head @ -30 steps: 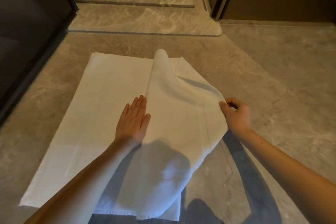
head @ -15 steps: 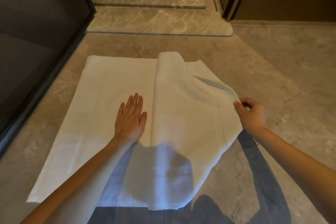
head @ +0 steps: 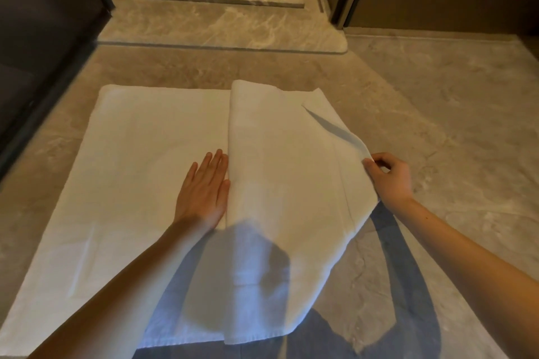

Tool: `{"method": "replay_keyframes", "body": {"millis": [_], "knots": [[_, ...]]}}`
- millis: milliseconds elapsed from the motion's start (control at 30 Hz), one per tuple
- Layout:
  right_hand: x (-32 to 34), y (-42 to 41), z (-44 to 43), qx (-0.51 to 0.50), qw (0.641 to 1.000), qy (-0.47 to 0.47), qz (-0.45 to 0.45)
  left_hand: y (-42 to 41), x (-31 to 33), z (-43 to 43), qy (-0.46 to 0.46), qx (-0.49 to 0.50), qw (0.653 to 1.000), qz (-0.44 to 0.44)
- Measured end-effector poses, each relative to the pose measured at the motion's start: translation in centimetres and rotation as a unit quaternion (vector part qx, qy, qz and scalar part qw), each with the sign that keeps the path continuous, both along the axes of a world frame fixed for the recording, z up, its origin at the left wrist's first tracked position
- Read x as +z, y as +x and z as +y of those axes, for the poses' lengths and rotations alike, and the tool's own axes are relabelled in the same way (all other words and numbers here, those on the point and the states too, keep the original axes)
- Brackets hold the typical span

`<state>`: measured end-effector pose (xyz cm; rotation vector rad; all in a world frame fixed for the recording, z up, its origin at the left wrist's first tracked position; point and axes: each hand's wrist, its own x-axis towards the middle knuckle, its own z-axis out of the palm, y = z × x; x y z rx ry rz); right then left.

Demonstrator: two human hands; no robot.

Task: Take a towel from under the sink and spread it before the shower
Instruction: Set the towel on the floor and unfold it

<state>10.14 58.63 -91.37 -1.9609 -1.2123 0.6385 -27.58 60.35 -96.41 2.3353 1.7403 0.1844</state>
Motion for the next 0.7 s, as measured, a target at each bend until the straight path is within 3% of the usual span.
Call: {"method": "replay_keyframes", "body": {"millis": [533, 600, 700], "knots": [[0.0, 4.7, -2.0, -0.077, 0.996, -0.035, -0.002, -7.2, 0.0, 0.7, -0.003, 0.019, 0.999, 0.032], [0.4, 4.3, -2.0, -0.084, 0.996, -0.032, 0.018, -7.0, 0.2, 0.7, -0.008, 0.026, 0.999, 0.038], [1.5, 3.3, -2.9, -0.109, 0.987, -0.014, 0.116, -5.0, 0.8, 0.4, -0.004, 0.027, 0.999, 0.044]]}}
